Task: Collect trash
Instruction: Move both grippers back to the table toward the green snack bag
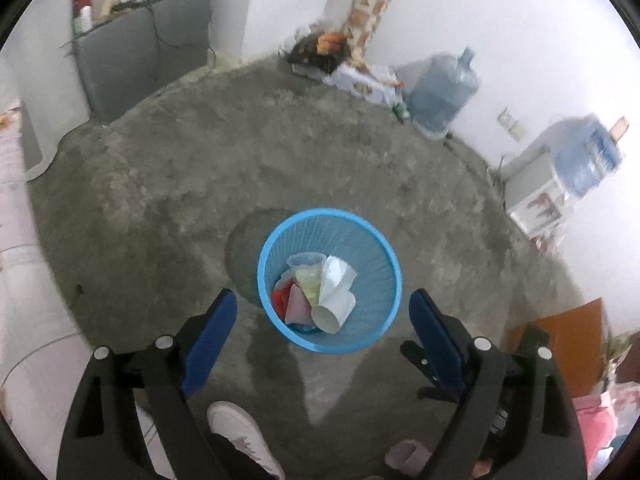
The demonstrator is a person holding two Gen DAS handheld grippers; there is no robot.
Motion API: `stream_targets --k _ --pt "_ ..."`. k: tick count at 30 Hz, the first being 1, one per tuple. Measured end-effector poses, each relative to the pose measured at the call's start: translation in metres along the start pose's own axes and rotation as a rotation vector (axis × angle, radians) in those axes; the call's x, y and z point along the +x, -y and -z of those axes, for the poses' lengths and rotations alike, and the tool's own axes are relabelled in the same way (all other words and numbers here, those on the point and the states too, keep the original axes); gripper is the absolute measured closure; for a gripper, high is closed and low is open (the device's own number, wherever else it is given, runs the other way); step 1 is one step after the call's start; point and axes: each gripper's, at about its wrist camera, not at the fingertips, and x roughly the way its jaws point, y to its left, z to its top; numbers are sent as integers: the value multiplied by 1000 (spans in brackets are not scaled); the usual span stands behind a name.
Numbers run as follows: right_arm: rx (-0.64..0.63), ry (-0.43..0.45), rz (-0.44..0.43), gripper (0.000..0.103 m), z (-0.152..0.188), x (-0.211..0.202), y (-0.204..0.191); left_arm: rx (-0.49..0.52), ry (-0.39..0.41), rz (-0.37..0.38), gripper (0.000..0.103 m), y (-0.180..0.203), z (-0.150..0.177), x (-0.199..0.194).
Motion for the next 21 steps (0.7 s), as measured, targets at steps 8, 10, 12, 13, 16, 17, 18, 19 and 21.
stream_targets --k 8,10,12,13,16,17,18,19,21 --pt "-280 63 -79 33 20 -57 -93 40 144 2 13 -23 25 -105" --pt "-331 52 -109 31 29 -66 -111 23 183 -1 13 -36 36 -134" --pt "-382 29 -150 31 41 -73 -131 1 215 -13 12 -52 49 -159" --pt "-409 16 -166 31 47 -76 -140 -5 228 -16 12 -61 55 -170" --pt "-476 -11 -194 31 63 -82 -158 -29 265 -39 11 -91 78 -206" --pt "-503 -19 -206 31 69 -85 -163 -41 276 -52 11 -102 84 -215" --pt "-528 -29 -224 31 75 -86 -169 -64 288 -70 11 -116 93 -228" --pt "-538 -36 -234 30 80 -88 -173 -87 294 -94 11 -129 100 -238" --pt "-559 -67 -262 30 90 -84 -182 -153 329 -161 11 -156 118 -265"
